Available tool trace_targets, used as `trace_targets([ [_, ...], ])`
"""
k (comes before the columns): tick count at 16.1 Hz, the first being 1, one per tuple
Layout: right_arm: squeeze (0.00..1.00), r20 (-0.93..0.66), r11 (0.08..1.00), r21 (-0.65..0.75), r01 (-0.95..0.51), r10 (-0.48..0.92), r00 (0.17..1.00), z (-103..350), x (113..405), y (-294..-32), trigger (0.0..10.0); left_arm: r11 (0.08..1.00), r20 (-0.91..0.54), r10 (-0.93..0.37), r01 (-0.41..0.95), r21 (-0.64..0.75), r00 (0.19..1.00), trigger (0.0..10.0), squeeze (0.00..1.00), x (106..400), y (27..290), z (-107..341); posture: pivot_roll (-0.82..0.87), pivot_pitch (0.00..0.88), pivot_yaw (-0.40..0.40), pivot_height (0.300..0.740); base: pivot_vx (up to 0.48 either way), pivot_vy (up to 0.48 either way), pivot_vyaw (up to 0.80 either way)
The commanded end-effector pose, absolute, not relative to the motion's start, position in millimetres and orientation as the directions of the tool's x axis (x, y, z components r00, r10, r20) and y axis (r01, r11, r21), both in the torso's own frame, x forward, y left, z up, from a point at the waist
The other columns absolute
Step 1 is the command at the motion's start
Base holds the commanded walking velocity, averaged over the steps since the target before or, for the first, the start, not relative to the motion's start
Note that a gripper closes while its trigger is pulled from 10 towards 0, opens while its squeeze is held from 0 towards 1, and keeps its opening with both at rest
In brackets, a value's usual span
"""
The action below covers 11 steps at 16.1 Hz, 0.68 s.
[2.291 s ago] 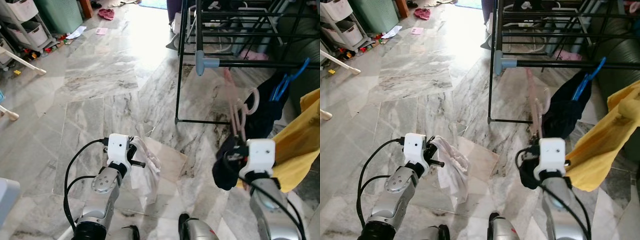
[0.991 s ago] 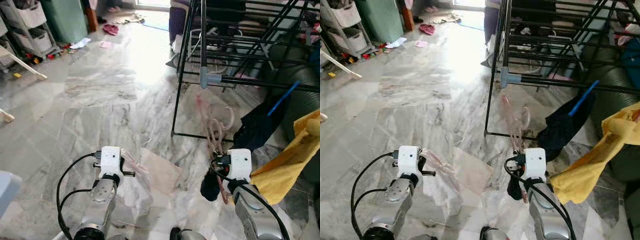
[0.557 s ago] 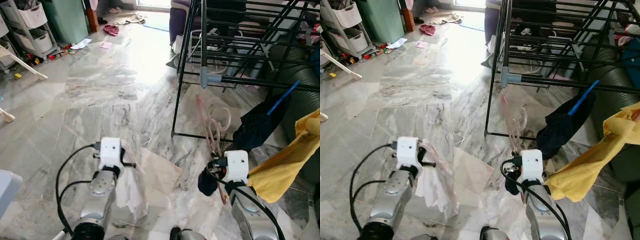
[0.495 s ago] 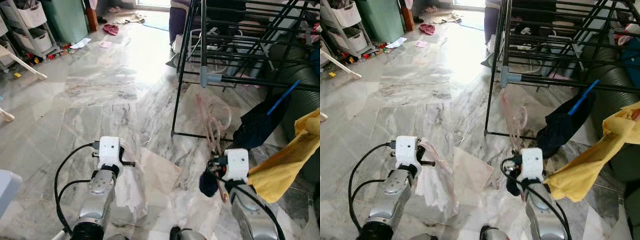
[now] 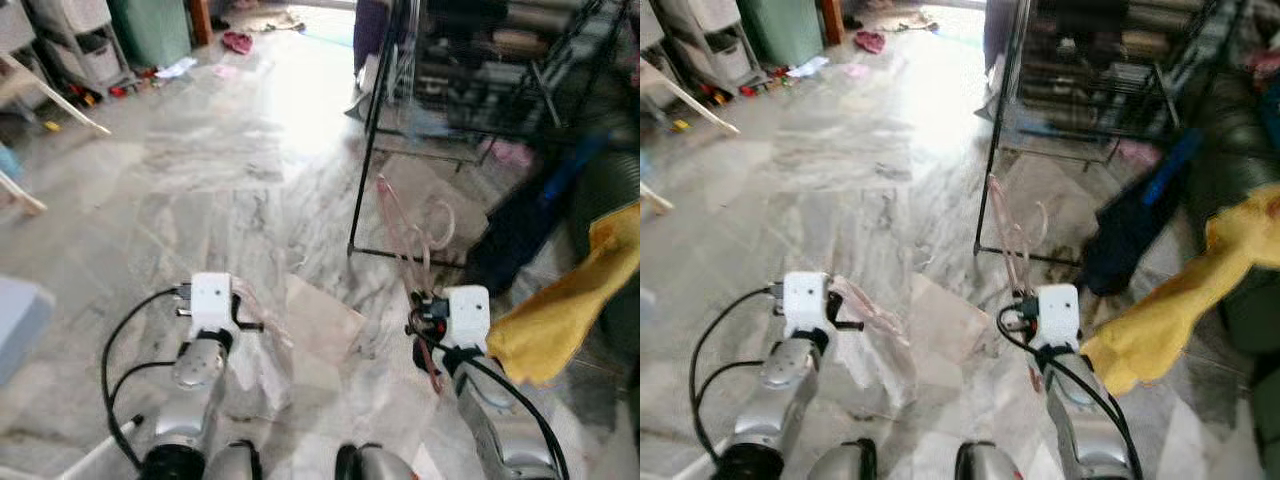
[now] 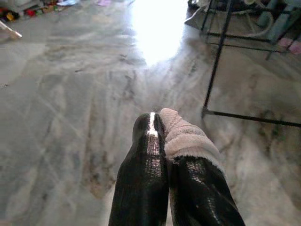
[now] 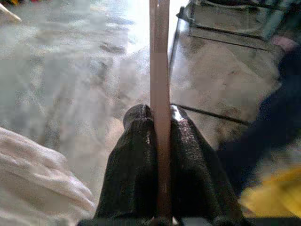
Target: Hang hanger
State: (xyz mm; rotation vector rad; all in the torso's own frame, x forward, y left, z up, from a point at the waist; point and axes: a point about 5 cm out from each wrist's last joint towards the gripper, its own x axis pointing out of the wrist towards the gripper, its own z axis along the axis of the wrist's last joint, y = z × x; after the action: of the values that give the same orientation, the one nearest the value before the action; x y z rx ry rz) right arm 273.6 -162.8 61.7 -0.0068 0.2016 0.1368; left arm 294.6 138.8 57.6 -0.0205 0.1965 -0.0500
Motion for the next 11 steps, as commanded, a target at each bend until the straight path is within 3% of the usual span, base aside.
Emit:
trace_targets([
  [1,0.0,-0.19,0.993,-0.027,-0.115,0.108,0.976,61.4,272.2,-164.4,10.0,0.998,-0.204,-0.065,0.062,-0.022,0.977,10.0,0.0,293.6,136.6,56.9,-0.04,0.162,-0.049,0.74,-0.345,0.0,0.0],
  [9,0.0,-0.145,0.994,-0.031,-0.104,0.098,0.985,69.9,277.6,-166.3,10.0,0.997,-0.196,-0.077,0.076,-0.01,0.978,10.0,0.0,296.9,138.4,60.4,-0.04,0.173,-0.039,0.74,-0.337,0.0,0.0],
  [11,0.0,-0.137,0.995,-0.011,-0.099,0.097,0.986,70.6,276.6,-165.1,10.0,0.994,-0.194,-0.107,0.102,-0.034,0.975,10.0,0.0,295.4,137.4,60.1,-0.04,0.174,-0.041,0.74,0.0,0.0,0.0],
])
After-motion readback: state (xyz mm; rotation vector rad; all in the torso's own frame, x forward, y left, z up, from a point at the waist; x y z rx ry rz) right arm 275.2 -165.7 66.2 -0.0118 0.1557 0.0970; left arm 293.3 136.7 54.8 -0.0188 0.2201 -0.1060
